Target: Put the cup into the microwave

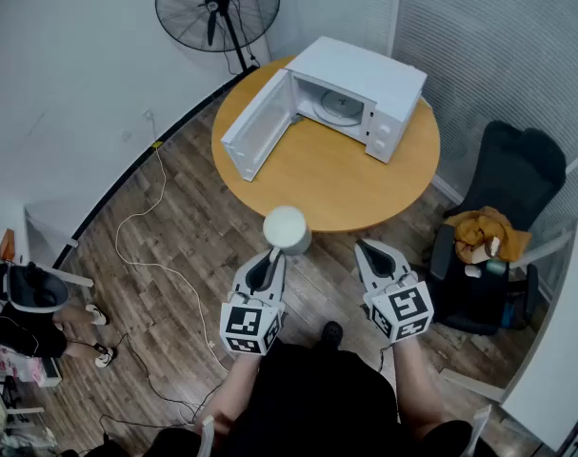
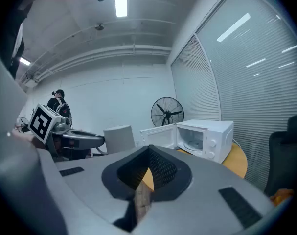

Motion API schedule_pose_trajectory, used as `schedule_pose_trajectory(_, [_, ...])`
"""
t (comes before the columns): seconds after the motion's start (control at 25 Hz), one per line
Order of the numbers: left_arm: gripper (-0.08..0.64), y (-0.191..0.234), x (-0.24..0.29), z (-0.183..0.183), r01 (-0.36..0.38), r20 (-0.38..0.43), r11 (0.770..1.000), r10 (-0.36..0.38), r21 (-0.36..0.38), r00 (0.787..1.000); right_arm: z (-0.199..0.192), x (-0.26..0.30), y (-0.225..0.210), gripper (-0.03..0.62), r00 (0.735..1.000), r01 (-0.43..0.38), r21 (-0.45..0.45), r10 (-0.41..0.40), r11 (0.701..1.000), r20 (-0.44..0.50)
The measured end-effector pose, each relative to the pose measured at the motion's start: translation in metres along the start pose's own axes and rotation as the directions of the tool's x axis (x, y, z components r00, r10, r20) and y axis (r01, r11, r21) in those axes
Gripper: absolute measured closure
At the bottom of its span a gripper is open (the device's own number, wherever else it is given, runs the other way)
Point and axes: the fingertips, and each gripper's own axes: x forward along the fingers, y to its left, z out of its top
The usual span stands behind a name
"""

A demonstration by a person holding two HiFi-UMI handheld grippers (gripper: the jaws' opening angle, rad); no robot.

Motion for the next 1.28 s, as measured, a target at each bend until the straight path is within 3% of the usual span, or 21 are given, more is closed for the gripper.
schedule_pose_trajectory(0.44, [0.523, -0.006, -0.011, -0.002, -0.006, 0.008, 1.000, 0.006, 0.004, 1.000, -0.005, -0.011, 0.014, 0.584, 1.000, -0.016, -0.021, 0.016, 1.000, -0.016])
schedule_pose_trajectory(0.8, [0.523, -0.008, -0.006, -0.008, 0.023, -0.018, 0.999, -0.024, -0.032, 1.000, -0.019, -0.011, 0.013, 0.583, 0.999, -0.034, 0.042, 0.035, 0.999, -0.037])
schedule_pose_trajectory(1.28, [0.523, 0.015, 0.061, -0.007, 0.077, -0.036, 0.996, -0.078, -0.036, 0.996, -0.018, 0.028, -0.028, 0.583, 0.998, 0.013, 0.077, -0.008, 0.997, -0.065])
